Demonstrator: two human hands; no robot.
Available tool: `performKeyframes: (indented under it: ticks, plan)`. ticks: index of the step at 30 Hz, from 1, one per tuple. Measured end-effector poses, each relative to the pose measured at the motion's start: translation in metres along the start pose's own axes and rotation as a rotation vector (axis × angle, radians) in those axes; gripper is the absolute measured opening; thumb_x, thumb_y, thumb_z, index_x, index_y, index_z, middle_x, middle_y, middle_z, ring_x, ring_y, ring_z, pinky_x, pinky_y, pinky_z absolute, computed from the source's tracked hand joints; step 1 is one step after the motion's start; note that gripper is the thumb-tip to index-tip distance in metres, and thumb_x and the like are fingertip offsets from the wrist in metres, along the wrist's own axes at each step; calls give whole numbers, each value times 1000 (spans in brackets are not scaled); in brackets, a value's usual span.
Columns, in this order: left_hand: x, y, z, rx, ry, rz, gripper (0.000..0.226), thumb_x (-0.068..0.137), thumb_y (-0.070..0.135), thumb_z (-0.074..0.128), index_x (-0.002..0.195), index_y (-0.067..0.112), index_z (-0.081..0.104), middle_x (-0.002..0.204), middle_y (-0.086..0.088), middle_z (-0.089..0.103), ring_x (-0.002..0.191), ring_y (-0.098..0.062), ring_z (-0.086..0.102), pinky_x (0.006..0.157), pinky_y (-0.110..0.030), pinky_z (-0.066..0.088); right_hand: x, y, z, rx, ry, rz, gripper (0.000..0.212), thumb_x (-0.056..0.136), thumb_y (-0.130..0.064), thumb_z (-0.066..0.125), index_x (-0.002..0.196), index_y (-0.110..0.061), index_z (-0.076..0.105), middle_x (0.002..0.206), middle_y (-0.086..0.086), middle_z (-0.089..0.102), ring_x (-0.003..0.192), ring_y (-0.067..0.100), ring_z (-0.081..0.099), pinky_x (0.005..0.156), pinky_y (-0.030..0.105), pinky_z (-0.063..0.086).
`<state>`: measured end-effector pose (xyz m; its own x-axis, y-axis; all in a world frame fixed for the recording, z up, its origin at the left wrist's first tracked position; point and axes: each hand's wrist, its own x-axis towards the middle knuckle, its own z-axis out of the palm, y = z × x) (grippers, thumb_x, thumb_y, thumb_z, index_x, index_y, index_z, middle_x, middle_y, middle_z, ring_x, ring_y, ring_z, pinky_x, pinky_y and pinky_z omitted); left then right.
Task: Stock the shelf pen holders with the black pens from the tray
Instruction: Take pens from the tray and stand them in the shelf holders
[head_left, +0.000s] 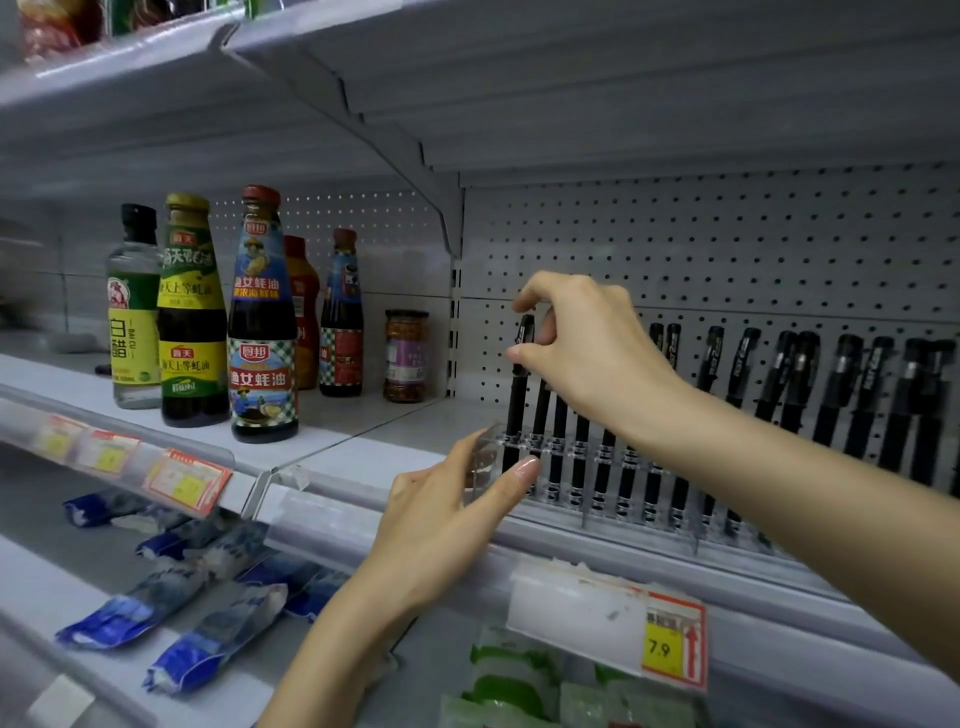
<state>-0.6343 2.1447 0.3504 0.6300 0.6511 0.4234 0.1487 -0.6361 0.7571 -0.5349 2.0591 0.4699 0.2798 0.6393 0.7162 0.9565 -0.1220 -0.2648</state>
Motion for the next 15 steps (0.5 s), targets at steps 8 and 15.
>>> performKeyframes:
  ticks: [8,15]
  plan:
    - [-14,6,0,-82,123,55,90,68,85,45,146,42,30,141,21,42,132,-2,35,108,-34,33,-20,0,-32,19,-31,-24,39,86,-26,70,122,-21,56,107,3,63,96,21,62,84,33,51]
    - [-83,19,16,-48,264,259,67,82,68,43,143,40,33,138,34,35,124,25,26,93,5,24,-95,18,-50,67,-173,-105,31,83,-29,71,112,-27,60,81,-10,59,69,4,58,66,17,49]
